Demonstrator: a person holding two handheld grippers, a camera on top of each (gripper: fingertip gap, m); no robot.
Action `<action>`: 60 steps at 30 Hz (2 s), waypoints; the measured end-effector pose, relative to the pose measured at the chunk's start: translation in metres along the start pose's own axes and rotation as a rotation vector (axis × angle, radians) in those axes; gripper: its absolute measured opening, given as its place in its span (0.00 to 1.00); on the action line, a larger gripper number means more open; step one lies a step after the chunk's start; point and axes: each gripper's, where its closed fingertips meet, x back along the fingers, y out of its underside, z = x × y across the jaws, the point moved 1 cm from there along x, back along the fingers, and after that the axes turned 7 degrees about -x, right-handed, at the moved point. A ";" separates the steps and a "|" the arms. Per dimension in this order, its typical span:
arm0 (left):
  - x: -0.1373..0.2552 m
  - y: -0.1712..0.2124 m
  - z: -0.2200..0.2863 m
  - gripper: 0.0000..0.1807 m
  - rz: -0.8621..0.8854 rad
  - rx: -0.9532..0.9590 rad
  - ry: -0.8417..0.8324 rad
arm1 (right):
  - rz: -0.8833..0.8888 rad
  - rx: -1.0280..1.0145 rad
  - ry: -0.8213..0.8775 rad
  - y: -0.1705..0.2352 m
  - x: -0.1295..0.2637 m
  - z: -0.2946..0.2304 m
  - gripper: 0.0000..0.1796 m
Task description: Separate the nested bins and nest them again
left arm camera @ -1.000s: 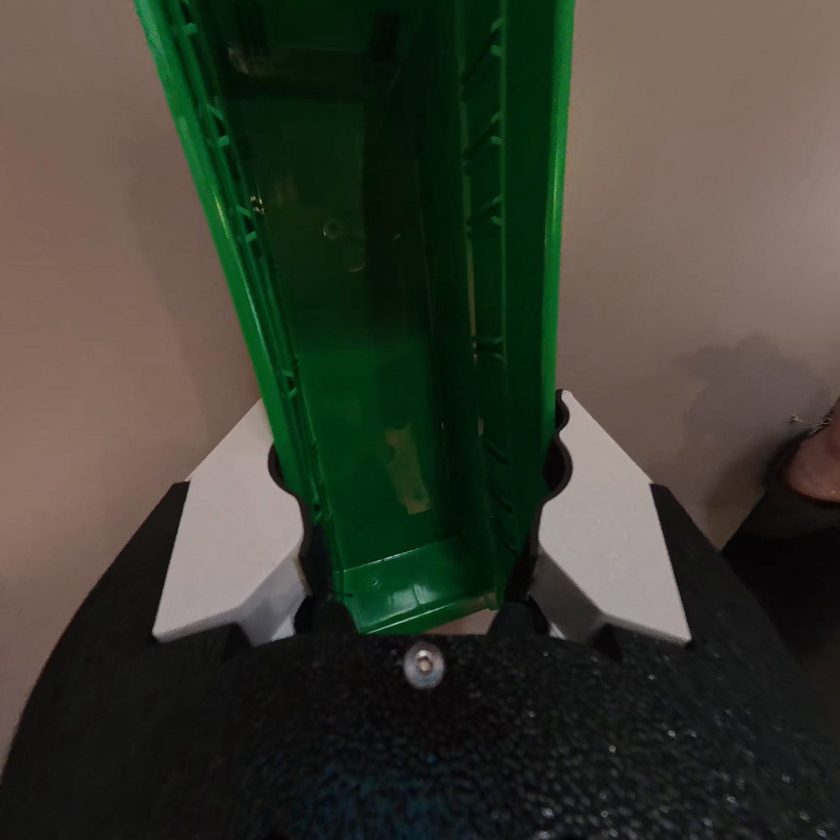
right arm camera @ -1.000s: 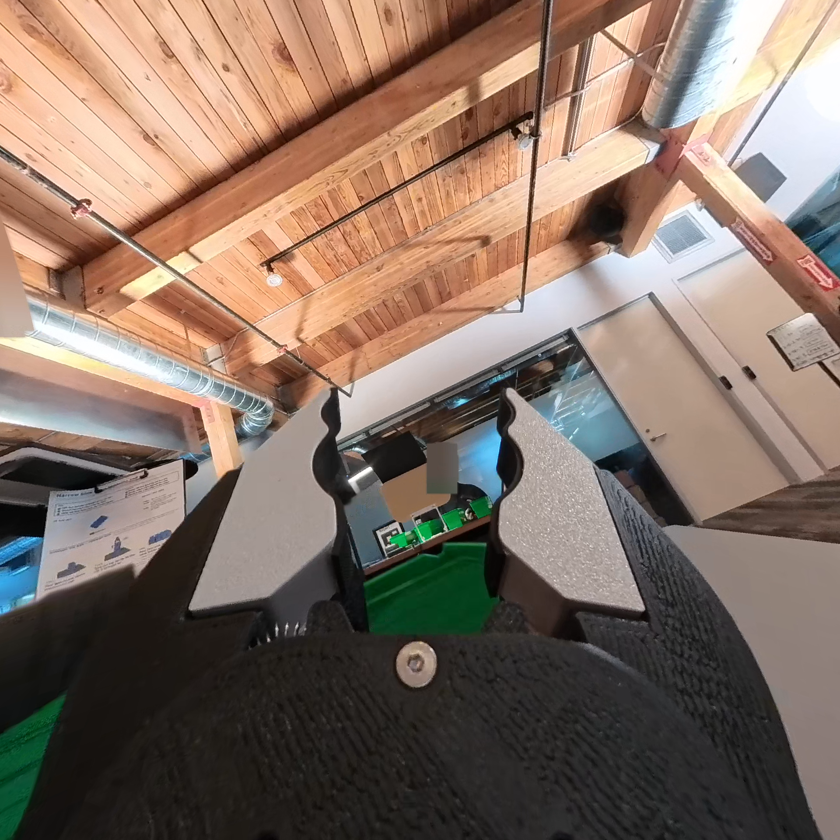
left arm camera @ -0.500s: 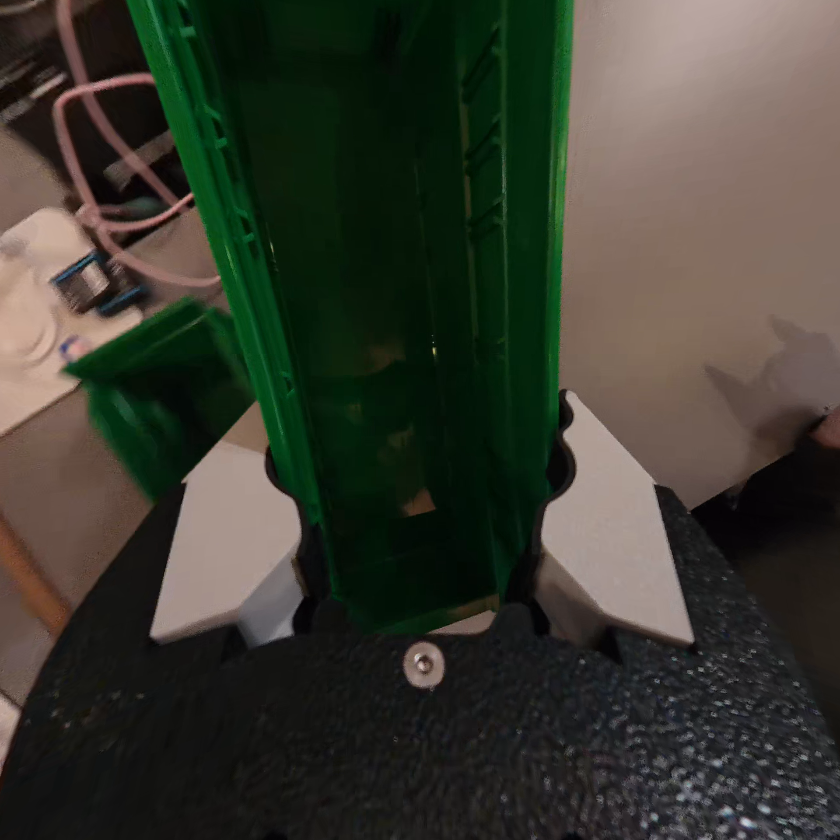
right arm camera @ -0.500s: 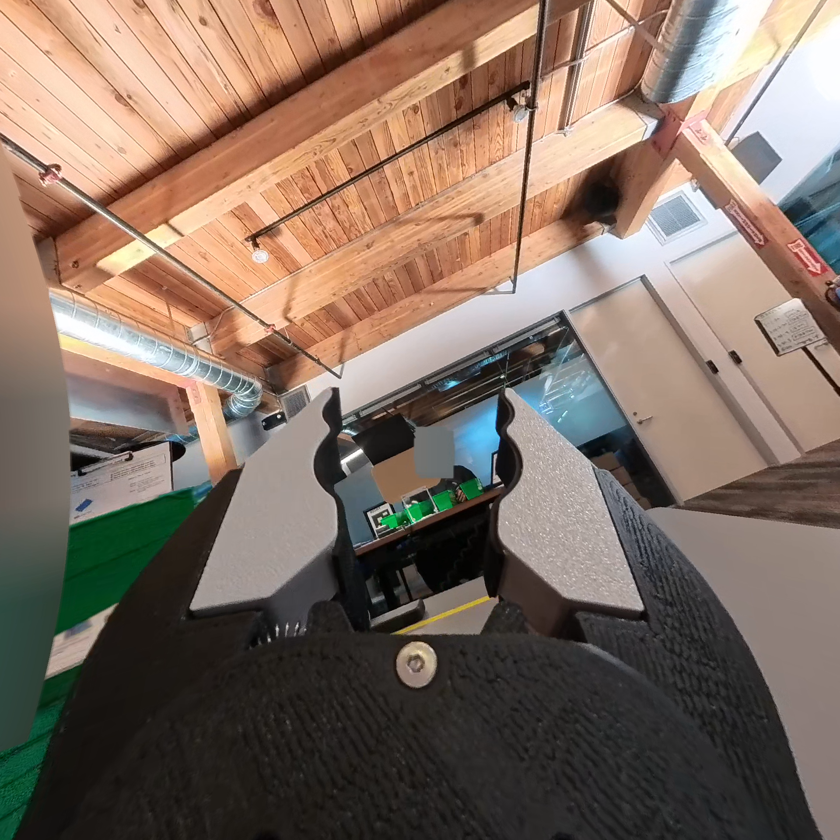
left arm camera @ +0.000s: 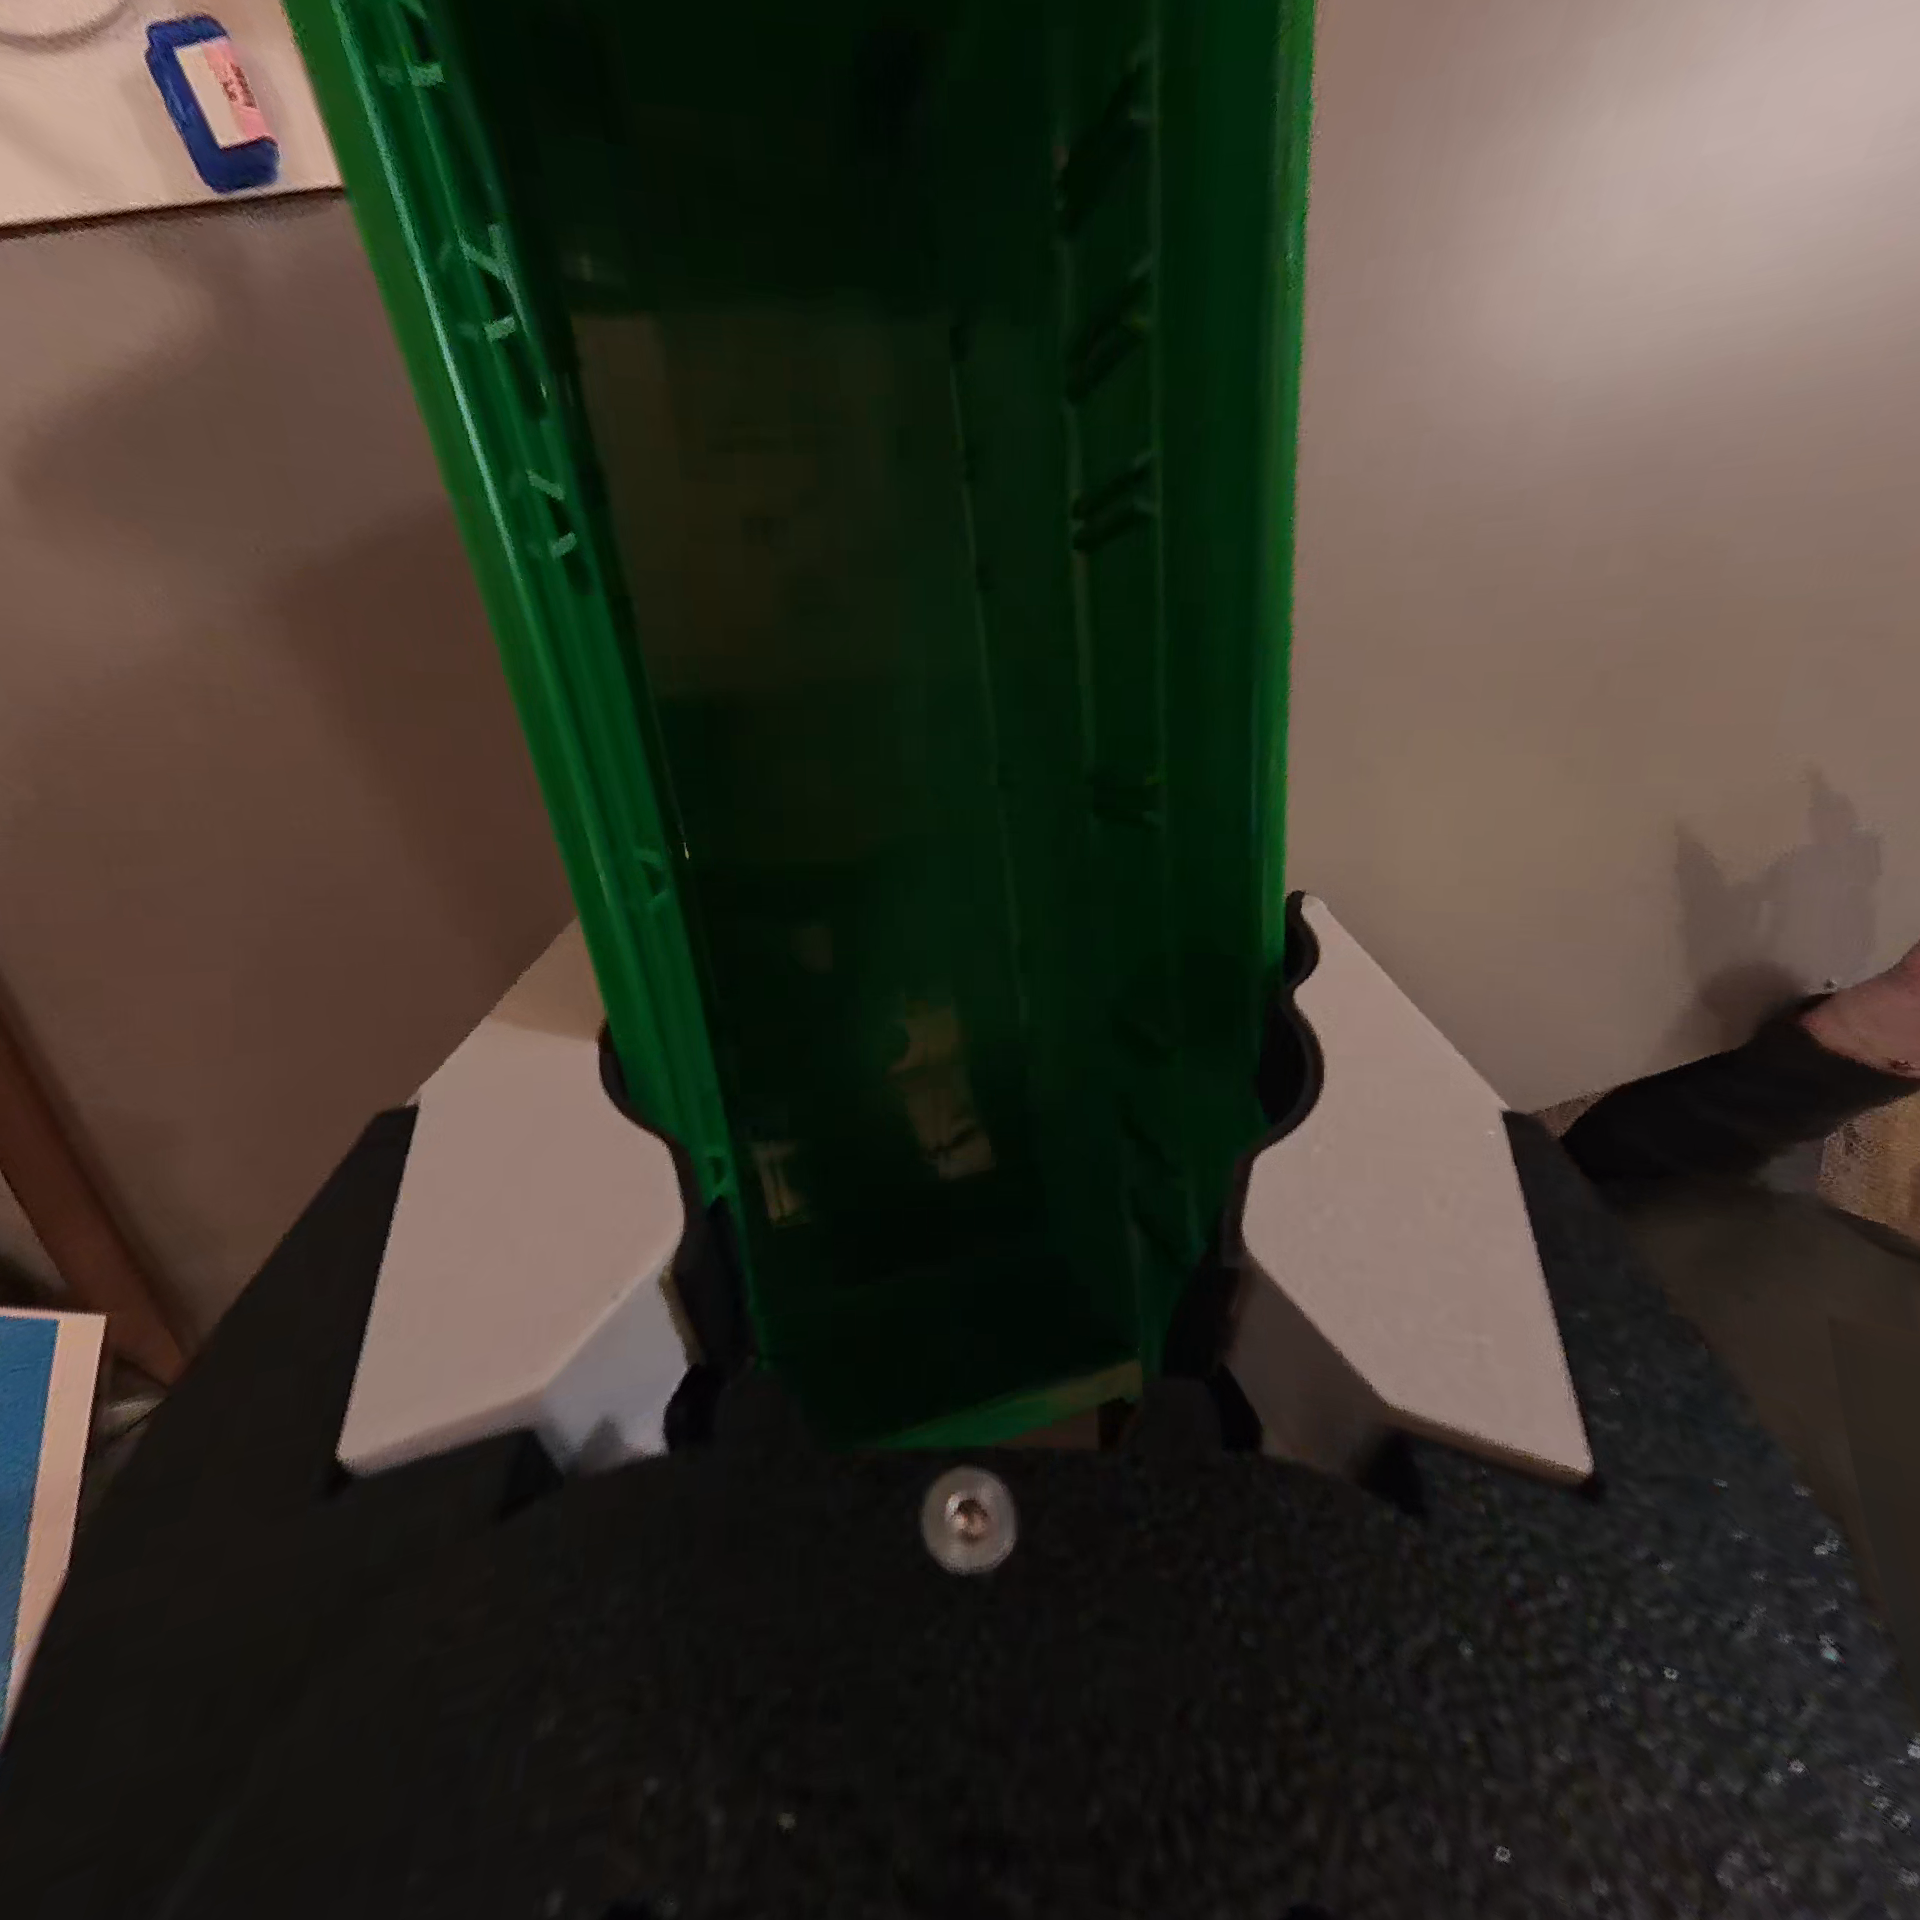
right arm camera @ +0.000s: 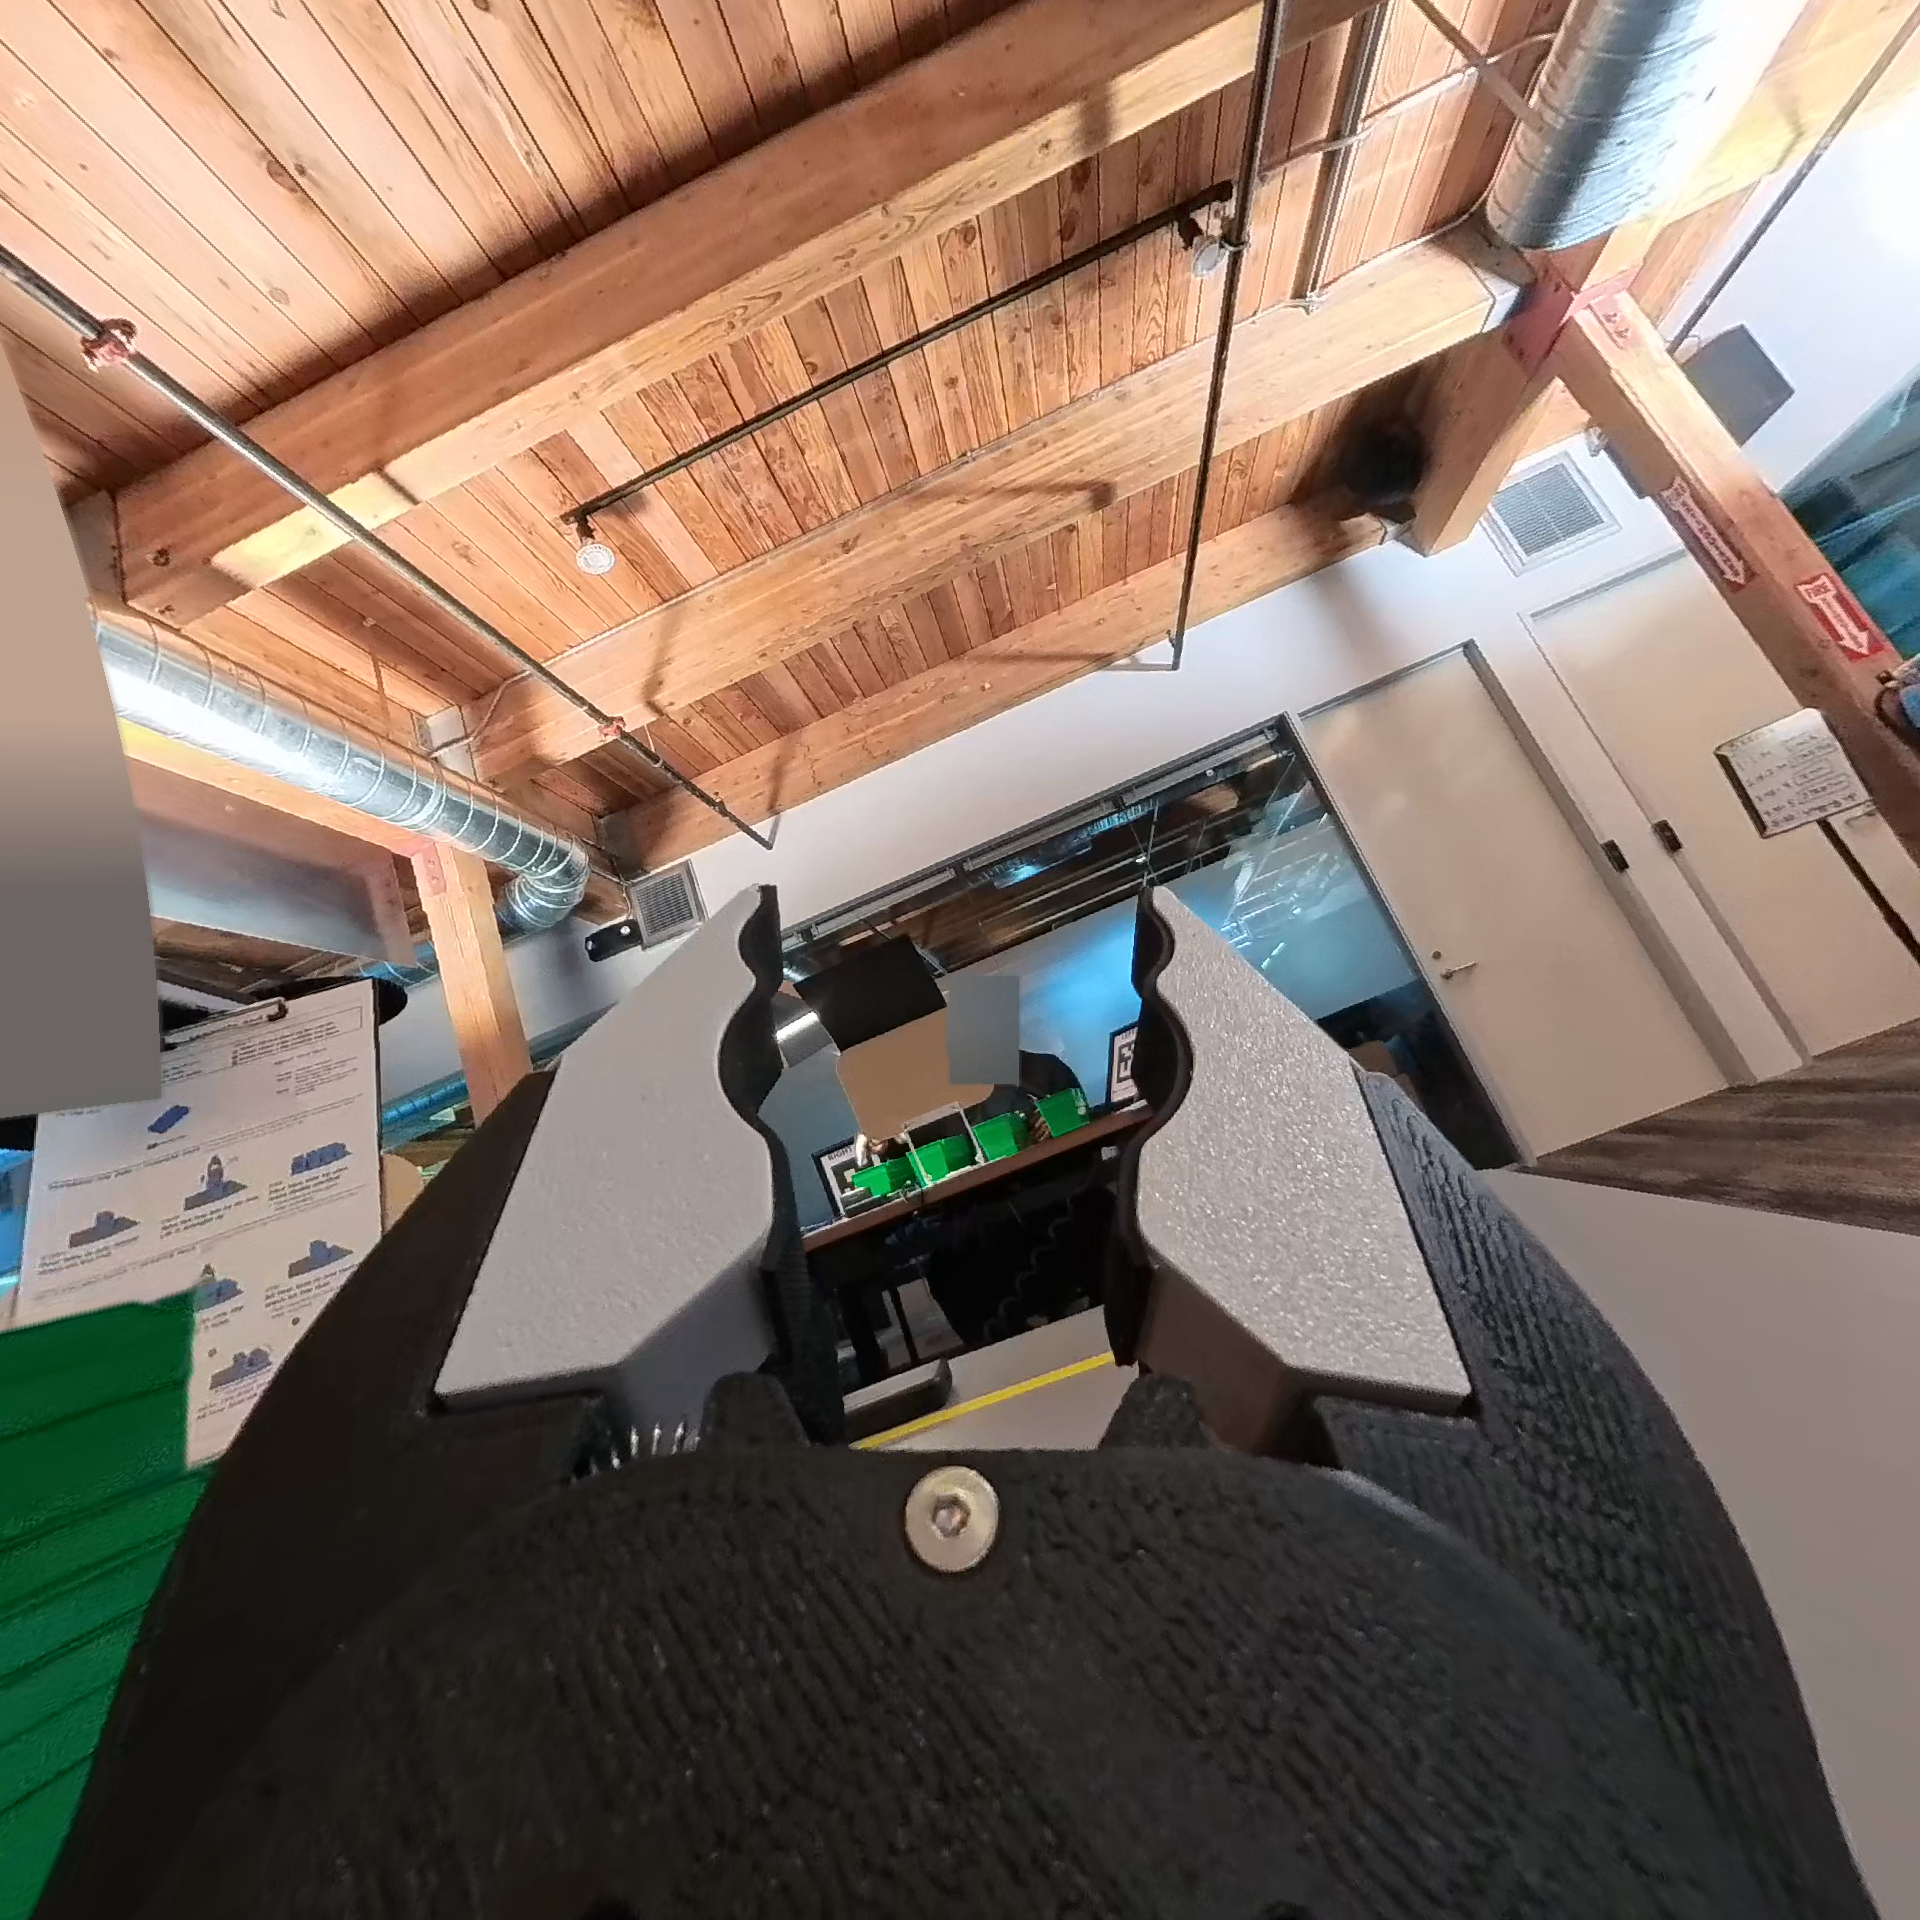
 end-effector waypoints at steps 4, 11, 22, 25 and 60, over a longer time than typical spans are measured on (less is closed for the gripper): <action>-0.016 -0.003 -0.003 0.65 -0.025 0.021 0.037 | 0.000 -0.010 0.002 0.000 0.000 0.001 0.37; -0.033 -0.007 -0.007 0.65 -0.042 0.028 0.025 | -0.009 -0.034 0.000 0.002 0.000 0.003 0.37; -0.047 -0.007 -0.012 0.65 -0.003 0.052 0.041 | -0.020 -0.043 -0.006 0.003 -0.001 0.002 0.37; -0.047 -0.007 -0.011 0.65 0.004 0.061 0.045 | -0.020 -0.044 -0.008 0.003 -0.001 0.002 0.37; 0.030 0.107 -0.018 0.85 0.801 -0.061 -0.634 | -0.077 0.086 -0.046 0.016 -0.005 -0.016 0.37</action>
